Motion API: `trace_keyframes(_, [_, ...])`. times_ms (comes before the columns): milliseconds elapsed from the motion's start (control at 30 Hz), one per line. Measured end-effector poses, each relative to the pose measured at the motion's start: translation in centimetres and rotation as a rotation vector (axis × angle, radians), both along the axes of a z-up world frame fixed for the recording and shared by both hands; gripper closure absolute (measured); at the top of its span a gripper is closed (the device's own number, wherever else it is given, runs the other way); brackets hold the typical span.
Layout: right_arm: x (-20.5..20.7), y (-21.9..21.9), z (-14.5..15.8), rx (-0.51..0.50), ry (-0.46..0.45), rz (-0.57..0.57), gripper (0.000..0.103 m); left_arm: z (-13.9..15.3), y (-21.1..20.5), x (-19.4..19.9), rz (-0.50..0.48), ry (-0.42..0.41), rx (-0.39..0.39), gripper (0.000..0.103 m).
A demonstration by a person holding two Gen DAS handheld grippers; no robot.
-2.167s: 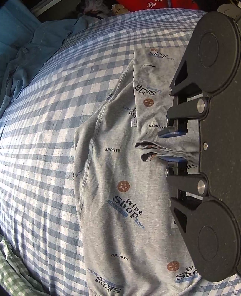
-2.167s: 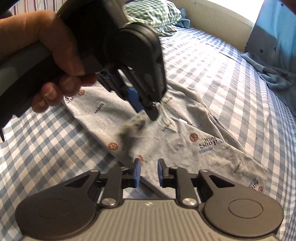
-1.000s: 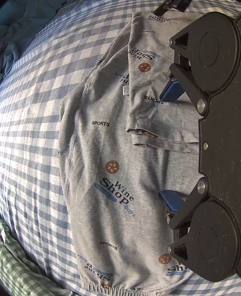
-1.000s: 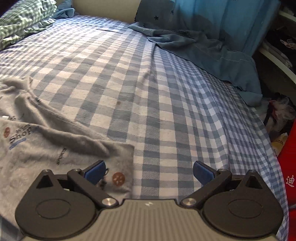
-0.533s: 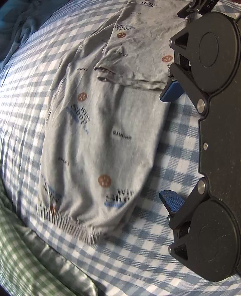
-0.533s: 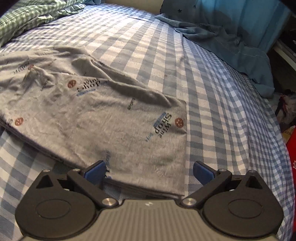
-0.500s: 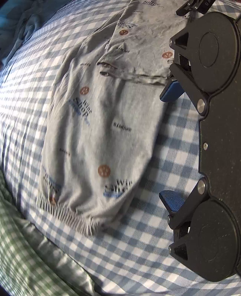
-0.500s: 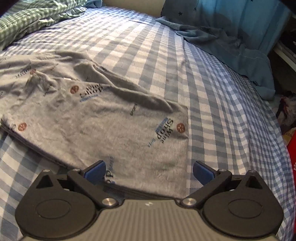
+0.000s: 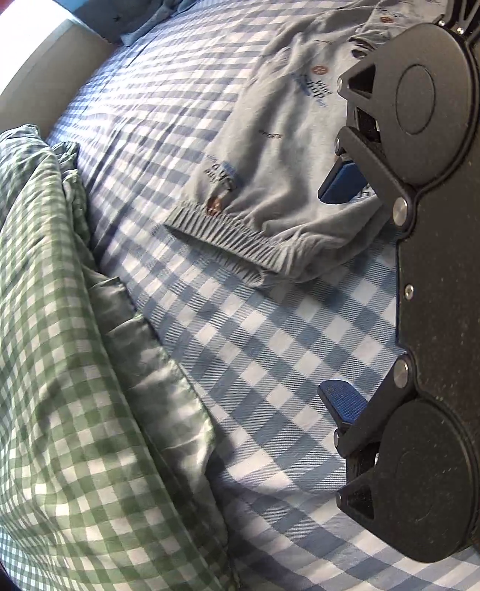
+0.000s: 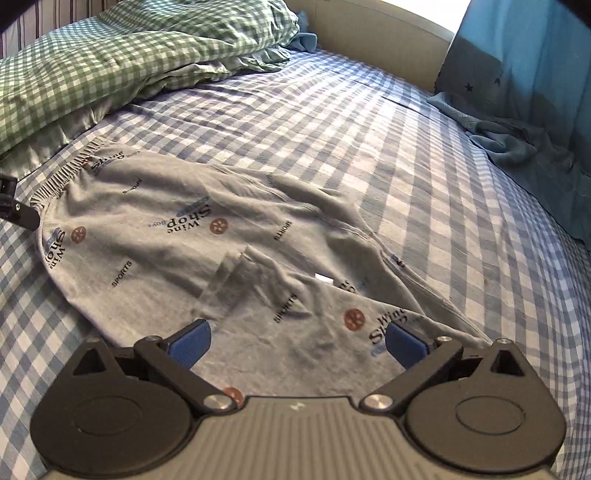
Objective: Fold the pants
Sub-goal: 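Grasp the elastic waistband with the left gripper and lift it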
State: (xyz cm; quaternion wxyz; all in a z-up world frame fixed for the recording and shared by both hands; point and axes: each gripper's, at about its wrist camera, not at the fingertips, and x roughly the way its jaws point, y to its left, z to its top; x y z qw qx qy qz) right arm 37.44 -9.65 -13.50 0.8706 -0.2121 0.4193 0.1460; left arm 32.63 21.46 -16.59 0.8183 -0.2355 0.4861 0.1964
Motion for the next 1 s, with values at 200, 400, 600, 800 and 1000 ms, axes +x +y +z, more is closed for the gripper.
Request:
trace_keyframes(200, [0.4,0.5,-0.7,-0.062,-0.023,-0.027,0.000,-0.3,1.3,1.8,-0.026,-0.092,-0.037,0.015])
trace_keyframes(400, [0.9,-0.6,-1.7,-0.084,0.002,-0.048,0.000,-1.6,1.5,3.0,-0.011,-0.101,-0.067,0.050])
trace_keyframes(600, [1.2,-0.7,-1.7,-0.080,0.010,-0.033,0.000,-2.4,1.8,3.4,0.031,-0.110,-0.135,0.062])
trace_keyframes(800, [1.3,-0.4,-1.4,-0.068,0.009,-0.006,0.000,-2.4,2.0,3.4,0.080,-0.104,-0.163,0.061])
trace_keyframes(1000, [1.5,-0.9,-1.5,-0.043,0.021,-0.010,0.000,-1.0,0.9,3.9,0.071,-0.090,-0.102,0.091])
